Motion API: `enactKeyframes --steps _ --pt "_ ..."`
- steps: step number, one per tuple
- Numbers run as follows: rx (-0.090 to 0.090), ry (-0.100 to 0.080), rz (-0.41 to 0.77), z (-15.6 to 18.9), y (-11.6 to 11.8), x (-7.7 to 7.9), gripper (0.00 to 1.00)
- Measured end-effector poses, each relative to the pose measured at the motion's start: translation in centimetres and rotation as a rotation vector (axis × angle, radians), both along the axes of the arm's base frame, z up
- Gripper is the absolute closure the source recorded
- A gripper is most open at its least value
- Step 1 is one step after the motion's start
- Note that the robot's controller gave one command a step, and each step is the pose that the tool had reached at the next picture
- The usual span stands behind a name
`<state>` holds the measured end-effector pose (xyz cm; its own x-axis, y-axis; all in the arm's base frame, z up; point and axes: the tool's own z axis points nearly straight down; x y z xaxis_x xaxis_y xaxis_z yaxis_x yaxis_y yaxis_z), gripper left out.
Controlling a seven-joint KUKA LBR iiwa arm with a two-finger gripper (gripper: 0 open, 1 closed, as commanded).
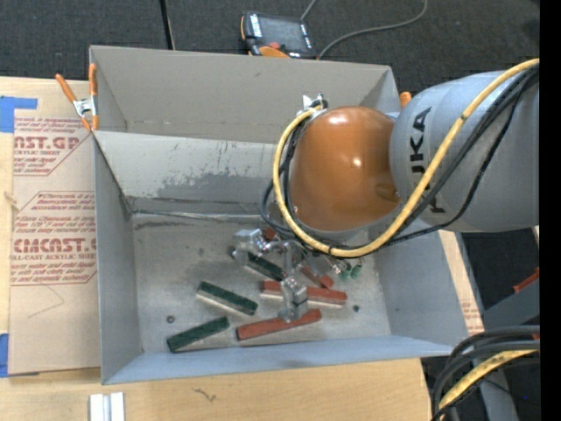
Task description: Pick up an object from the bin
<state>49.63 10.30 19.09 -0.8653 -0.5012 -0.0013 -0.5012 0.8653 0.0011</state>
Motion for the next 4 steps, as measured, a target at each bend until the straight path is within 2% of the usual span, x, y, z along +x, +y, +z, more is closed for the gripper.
enactKeyframes --steps 1,2,3,4 --pt "0.0 0.0 0.0 0.0 0.0 0.0 1.0" --pt "0.0 0.0 0.0 0.0 0.0 0.0 0.0" --pt "0.002 -0.011 -0.016 -12.3 -2.7 -1.1 0.0" --pt "-0.004 -0.007 0.058 -9.7 -9.0 7.0 0.0"
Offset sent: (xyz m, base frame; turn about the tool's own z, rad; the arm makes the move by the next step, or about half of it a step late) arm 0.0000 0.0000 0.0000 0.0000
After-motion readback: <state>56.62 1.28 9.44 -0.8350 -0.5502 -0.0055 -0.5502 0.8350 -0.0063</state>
